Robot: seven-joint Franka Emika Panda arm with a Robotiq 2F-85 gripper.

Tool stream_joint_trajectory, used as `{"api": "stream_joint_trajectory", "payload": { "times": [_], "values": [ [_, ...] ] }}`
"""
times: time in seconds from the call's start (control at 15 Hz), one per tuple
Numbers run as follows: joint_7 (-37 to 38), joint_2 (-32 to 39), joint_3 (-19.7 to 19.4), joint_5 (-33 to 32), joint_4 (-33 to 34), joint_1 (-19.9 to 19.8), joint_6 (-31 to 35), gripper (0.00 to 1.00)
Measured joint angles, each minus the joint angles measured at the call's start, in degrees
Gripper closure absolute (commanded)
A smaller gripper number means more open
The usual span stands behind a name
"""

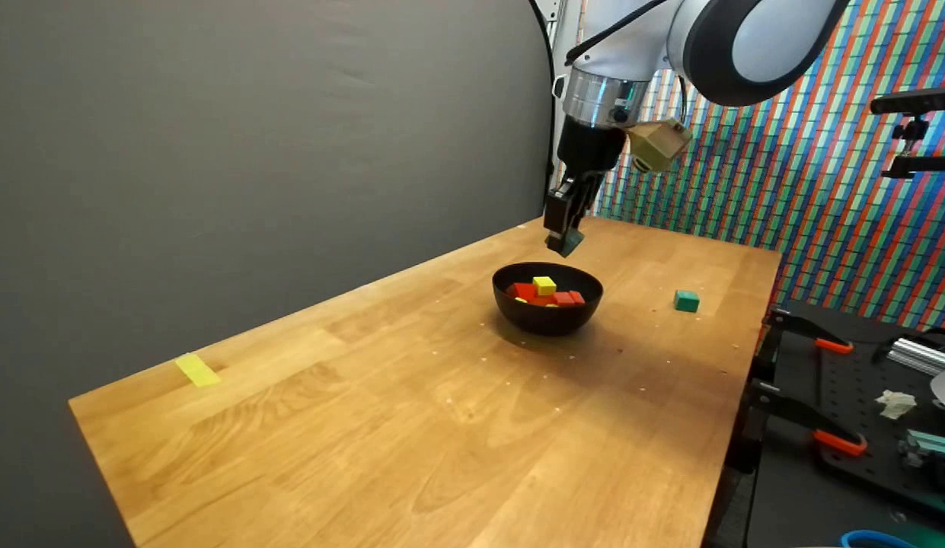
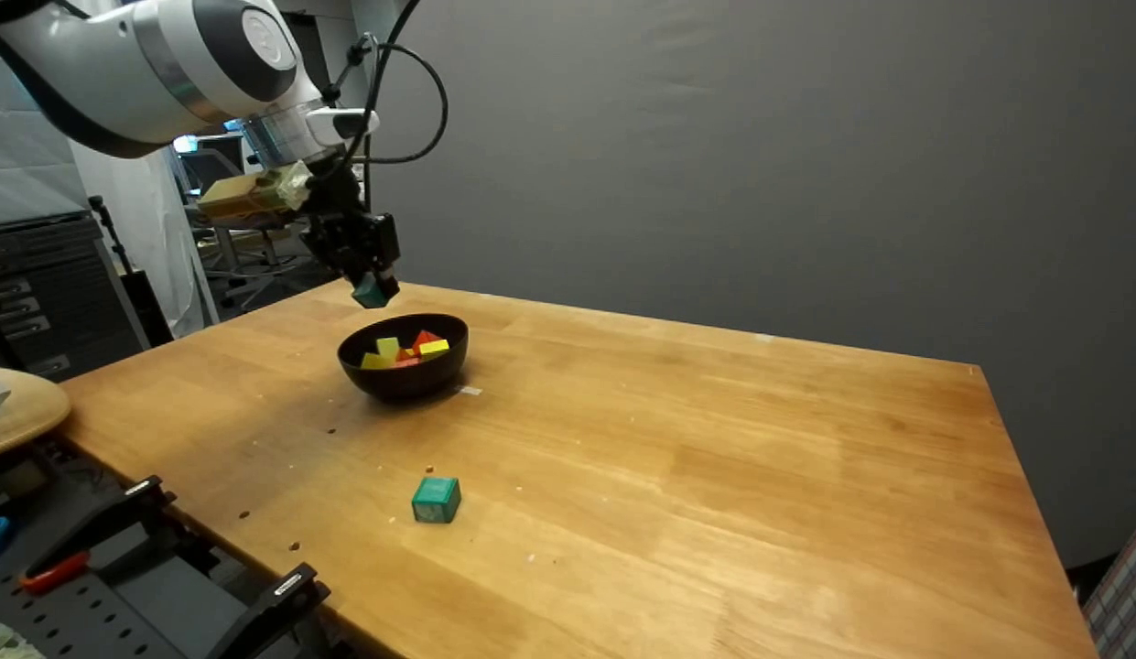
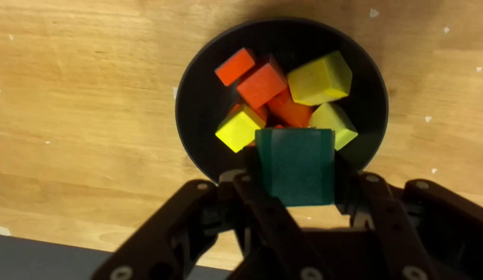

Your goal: Pick up all the blocks from the table and put them in the black bowl.

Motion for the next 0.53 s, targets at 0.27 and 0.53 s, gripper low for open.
{"api": "stream_joint_trajectory", "payload": {
  "times": [0.27,0.53],
  "values": [
    [6.95,5.51,-0.03,-2.28,4.77,0.24,0.16,0.16],
    [6.49,8.75,-0.01,2.6,7.42,0.36,-2.75,0.0]
  ]
}}
